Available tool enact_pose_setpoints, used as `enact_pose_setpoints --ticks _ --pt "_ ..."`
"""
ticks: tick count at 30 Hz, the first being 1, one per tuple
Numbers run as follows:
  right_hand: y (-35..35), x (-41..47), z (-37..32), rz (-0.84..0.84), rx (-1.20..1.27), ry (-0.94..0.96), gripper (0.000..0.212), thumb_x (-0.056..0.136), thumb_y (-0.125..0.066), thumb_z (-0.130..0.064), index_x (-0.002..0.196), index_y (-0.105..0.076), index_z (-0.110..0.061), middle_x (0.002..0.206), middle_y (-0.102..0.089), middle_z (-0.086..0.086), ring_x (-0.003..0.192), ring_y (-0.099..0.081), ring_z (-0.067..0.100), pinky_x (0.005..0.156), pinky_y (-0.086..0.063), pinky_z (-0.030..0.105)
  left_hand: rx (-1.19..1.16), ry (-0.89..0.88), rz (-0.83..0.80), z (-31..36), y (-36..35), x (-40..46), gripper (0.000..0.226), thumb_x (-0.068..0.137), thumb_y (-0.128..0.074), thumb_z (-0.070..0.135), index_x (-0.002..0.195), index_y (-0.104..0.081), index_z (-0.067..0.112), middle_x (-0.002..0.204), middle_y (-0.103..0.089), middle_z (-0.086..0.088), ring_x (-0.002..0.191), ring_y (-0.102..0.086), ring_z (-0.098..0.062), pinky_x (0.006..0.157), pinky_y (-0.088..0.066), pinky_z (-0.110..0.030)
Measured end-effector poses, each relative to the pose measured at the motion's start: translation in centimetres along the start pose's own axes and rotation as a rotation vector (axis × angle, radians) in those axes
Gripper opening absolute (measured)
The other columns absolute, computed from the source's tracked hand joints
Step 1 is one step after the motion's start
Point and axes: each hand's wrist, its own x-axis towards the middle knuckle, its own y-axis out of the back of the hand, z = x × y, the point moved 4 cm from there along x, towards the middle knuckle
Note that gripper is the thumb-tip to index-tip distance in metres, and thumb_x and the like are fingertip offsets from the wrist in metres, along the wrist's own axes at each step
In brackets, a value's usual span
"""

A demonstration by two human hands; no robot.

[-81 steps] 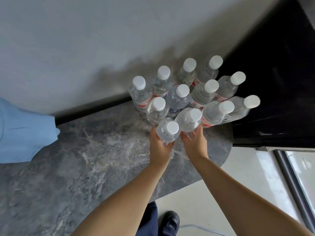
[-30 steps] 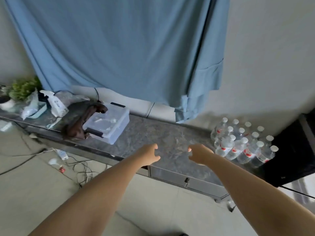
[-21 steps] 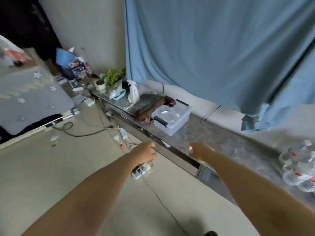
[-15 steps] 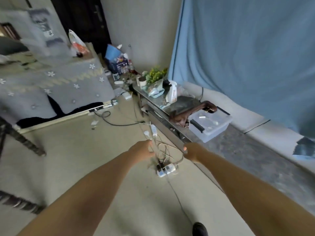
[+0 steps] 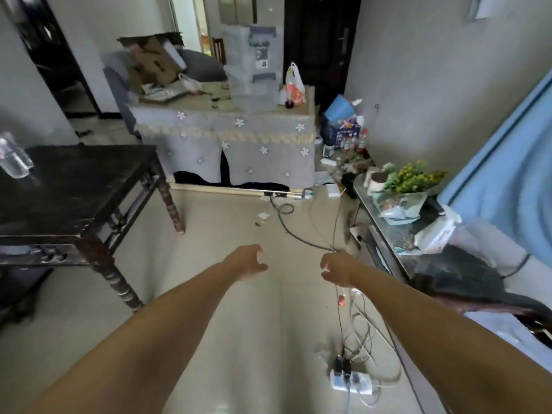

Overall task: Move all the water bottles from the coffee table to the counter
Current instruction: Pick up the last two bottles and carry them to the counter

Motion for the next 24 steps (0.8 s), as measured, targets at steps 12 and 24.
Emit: enact_pose_setpoints --ticks 12,24 --pt "6.3 18.0 -8.6 -0.080 -0.063 0.317 0.033 0.097 -0.049 -0.019 0.124 -0.056 -0.003 0.130 -0.056 0.014 0.119 -0.054 0.028 0.090 -0.042 0.030 -0.147 0.287 0.092 -7.5 5.7 9.0 0.046 0.092 -0.059 0.034 0.133 -0.050 0.014 0.135 -0.054 -0.010 0.121 -0.054 -0.025 0.100 -0.043 -0.032" --pt "12.9 39.3 -22.1 -0.081 -0.098 0.432 0.035 0.096 -0.052 -0.023 0.128 -0.057 -0.009 0.135 -0.055 0.008 0.125 -0.052 0.025 0.102 -0.044 0.031 -0.206 0.425 0.166 -20.6 17.7 24.2 0.049 0.092 -0.059 0.036 0.134 -0.050 0.012 0.137 -0.054 -0.011 0.125 -0.051 -0.026 0.102 -0.040 -0.031"
